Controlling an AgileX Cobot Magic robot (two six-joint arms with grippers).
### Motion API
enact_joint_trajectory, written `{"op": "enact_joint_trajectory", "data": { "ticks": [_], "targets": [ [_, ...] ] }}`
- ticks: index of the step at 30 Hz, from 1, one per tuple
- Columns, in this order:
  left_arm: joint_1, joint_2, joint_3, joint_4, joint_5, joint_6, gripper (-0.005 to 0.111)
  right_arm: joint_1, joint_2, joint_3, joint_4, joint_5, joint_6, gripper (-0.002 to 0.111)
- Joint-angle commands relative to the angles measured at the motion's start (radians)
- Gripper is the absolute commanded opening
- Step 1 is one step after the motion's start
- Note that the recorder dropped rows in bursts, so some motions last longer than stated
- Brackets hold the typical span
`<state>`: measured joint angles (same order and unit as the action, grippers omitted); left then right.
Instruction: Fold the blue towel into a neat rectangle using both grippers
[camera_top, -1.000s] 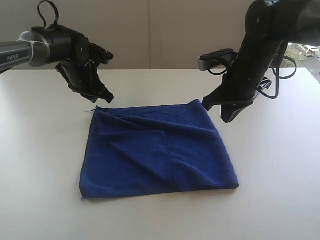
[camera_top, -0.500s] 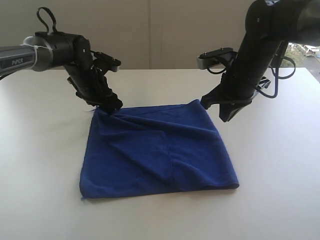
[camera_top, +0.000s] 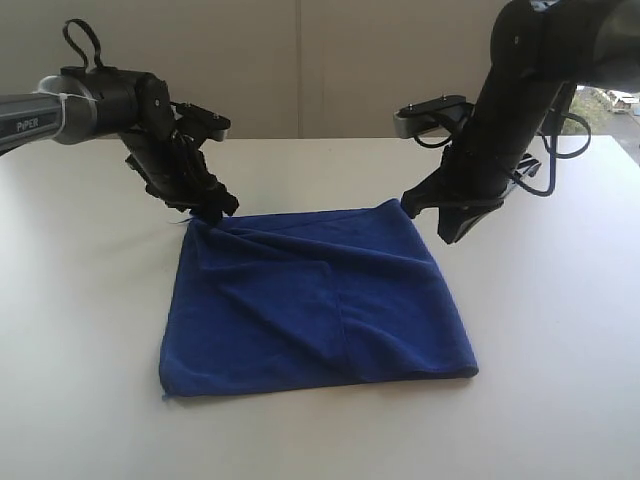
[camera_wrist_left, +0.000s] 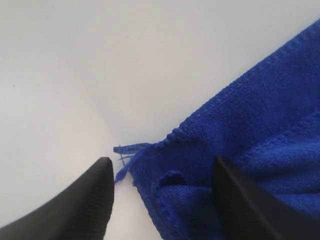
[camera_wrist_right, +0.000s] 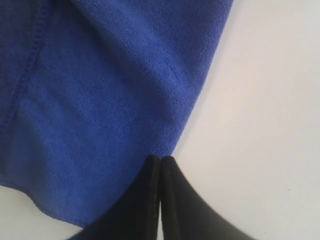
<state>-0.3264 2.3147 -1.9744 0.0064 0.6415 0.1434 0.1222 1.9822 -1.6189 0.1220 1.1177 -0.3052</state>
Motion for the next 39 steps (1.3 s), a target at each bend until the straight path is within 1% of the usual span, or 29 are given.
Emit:
{"op": "enact_joint_trajectory", "data": {
  "ticks": [1, 4, 6, 7, 8, 9, 10, 12, 14, 16, 17, 21, 23, 25, 27, 29, 35, 39],
  "targets": [
    [0.015, -0.002, -0.003, -0.077, 0.022, 0.027, 0.054, -0.004, 0.016, 0.004, 0.043, -0.015, -0.01, 0.0],
    [0.015, -0.002, -0.003, -0.088, 0.032, 0.047, 0.039, -0.003, 0.041, 0.004, 0.138, -0.03, -0.106, 0.0],
    [0.015, -0.002, -0.003, -0.096, 0.032, 0.047, 0.032, -0.003, 0.063, 0.004, 0.283, -0.047, -0.231, 0.0],
    [0.015, -0.002, -0.003, -0.096, 0.032, 0.047, 0.026, -0.001, 0.086, 0.004, 0.445, -0.06, -0.37, 0.0],
    [0.015, -0.002, -0.003, -0.096, 0.032, 0.047, 0.023, 0.007, 0.099, 0.004, 0.521, -0.073, -0.436, 0.0],
    [0.015, -0.002, -0.003, -0.096, 0.032, 0.047, 0.018, 0.02, 0.122, 0.004, 0.616, -0.128, -0.492, 0.002],
    [0.015, -0.002, -0.003, -0.096, 0.034, 0.047, 0.017, 0.031, 0.135, 0.004, 0.631, -0.177, -0.501, 0.005],
    [0.015, -0.002, -0.003, -0.096, 0.036, 0.047, 0.012, 0.056, 0.162, 0.004, 0.63, -0.273, -0.502, 0.013],
    [0.015, -0.002, -0.003, -0.096, 0.041, 0.047, 0.008, 0.074, 0.186, 0.002, 0.63, -0.327, -0.505, 0.024],
    [0.015, -0.004, -0.003, -0.096, 0.049, 0.047, 0.002, 0.09, 0.214, 0.0, 0.628, -0.379, -0.505, 0.039],
    [0.015, -0.015, -0.003, -0.096, 0.06, 0.06, 0.0, 0.101, 0.236, 0.0, 0.62, -0.401, -0.501, 0.044],
    [0.015, -0.049, -0.003, -0.114, 0.075, 0.078, 0.0, 0.103, 0.254, 0.0, 0.591, -0.38, -0.473, 0.041],
    [0.015, -0.056, -0.003, -0.189, 0.087, 0.135, 0.0, 0.103, 0.263, 0.0, 0.566, -0.394, -0.466, 0.041],
    [0.015, -0.056, -0.003, -0.267, 0.101, 0.199, 0.0, 0.103, 0.272, 0.0, 0.517, -0.404, -0.41, 0.041],
    [0.015, -0.056, -0.003, -0.305, 0.11, 0.235, 0.0, 0.103, 0.279, 0.0, 0.496, -0.4, -0.395, 0.041],
    [0.015, -0.056, -0.003, -0.309, 0.11, 0.238, 0.0, 0.103, 0.286, 0.0, 0.499, -0.395, -0.395, 0.041],
    [0.015, -0.056, -0.003, -0.298, 0.11, 0.238, 0.0, 0.103, 0.287, 0.0, 0.606, -0.365, -0.439, 0.041],
    [0.015, -0.056, -0.003, -0.298, 0.11, 0.238, 0.0, 0.107, 0.287, 0.0, 0.615, -0.363, -0.455, 0.041]
  ]
}}
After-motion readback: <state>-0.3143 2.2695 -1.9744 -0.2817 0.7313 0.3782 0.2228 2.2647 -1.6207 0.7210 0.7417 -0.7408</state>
